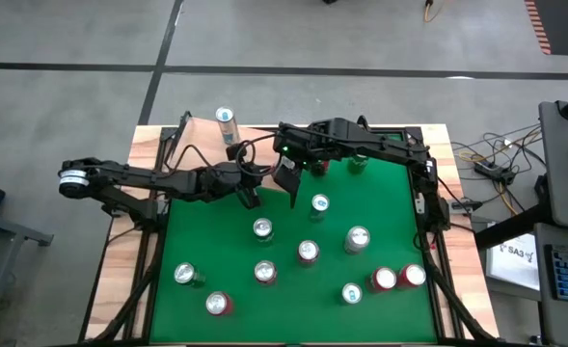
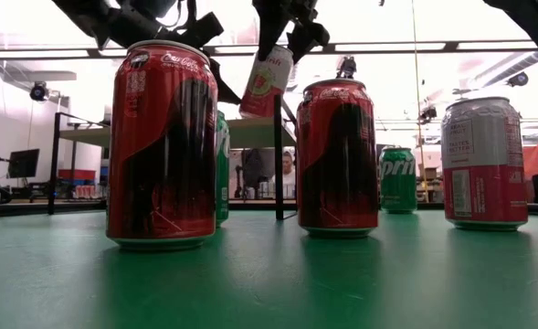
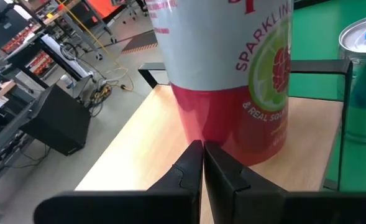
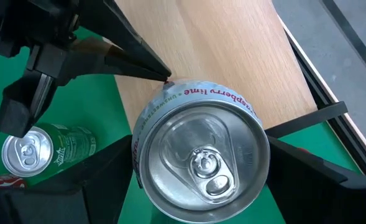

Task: Place canned beverage on shelf
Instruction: Put the pink/white soda can on the shelf

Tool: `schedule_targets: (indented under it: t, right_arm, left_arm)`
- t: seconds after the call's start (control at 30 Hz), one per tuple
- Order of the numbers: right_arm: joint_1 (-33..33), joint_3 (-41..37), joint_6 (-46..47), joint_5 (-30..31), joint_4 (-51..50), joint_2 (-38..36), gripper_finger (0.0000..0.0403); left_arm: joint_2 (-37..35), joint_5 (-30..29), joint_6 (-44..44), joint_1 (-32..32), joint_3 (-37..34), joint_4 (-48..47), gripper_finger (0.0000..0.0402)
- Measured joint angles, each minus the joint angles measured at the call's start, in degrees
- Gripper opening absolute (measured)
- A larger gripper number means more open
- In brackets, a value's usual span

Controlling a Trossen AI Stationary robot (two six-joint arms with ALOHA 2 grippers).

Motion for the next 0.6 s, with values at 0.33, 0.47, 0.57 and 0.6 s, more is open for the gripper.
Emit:
schedule_targets:
  t: [0.33,0.47,0.57,0.6]
  right_arm:
    - [-0.49,-0.86,0.0,0.98,2.76,0.0,0.0313]
    - [-0.79,-1.86,0.38,2.12,4.76,0.0,0.0313]
    - [-1.01,-2.49,0.0,2.52,6.54,0.0,0.0313]
    - [-1.03,-2.6,0.0,2.58,7.07,0.0,0.0314]
  left_arm:
    - [0.24,0.06,0.21,0.0,0.0,0.06,0.0]
    - [0.29,0.01,0.21,0.02,0.0,0.0,0.0]
    - [0.29,-0.09,0.22,0.11,0.0,-0.37,0.0]
    - [0.29,-0.53,0.22,0.12,0.0,-0.52,0.0]
